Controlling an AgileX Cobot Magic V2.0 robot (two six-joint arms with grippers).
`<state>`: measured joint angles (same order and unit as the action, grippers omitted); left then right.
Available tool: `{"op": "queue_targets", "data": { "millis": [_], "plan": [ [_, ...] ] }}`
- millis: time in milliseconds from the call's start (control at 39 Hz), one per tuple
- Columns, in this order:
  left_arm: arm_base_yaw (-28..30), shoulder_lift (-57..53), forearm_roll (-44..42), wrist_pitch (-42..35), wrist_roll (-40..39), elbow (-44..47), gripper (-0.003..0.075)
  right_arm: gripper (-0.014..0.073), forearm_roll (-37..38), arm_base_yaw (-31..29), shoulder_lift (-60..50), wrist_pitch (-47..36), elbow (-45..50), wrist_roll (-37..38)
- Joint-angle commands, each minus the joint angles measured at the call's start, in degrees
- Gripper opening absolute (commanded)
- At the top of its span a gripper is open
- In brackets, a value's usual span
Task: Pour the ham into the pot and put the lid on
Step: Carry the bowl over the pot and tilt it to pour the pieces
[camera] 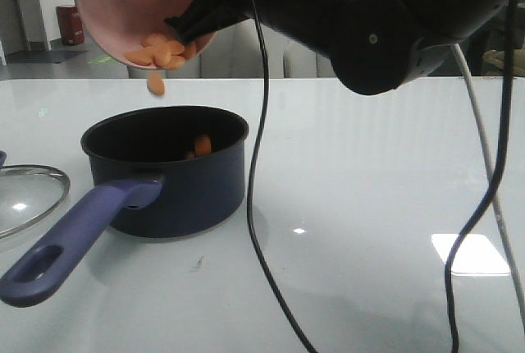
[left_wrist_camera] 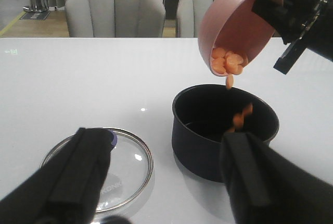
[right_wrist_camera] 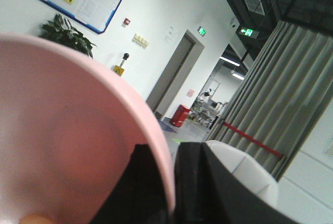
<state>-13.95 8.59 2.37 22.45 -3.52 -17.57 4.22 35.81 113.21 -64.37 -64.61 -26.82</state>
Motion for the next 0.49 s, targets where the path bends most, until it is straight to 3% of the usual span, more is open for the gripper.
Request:
{"op": "queue_targets", "data": {
  "millis": [0,154,308,462],
  "plan": [
    [-0.6,0.5,0.6,-4.5,0.0,-1.5,0.0498,0.0146,0.3,-0.1,-3.5,-9.4,-1.5,-4.6],
    [-0.6,0.5,0.6,-4.5,0.0,-1.5,0.0498,0.0146,0.4,-0.1,-3.5,-9.4,-1.5,-8.7],
    [-0.6,0.5,0.6,-4.5,0.0,-1.5,0.0498,0.0146,5.0,-0.1,-3.5,-9.4,-1.5,-20.7],
    [-0.6,0.5,0.6,-4.5,0.0,-1.5,0.0498,0.0146,6.4,-0.1,-3.5,-9.4,-1.5,-23.5]
  ]
}}
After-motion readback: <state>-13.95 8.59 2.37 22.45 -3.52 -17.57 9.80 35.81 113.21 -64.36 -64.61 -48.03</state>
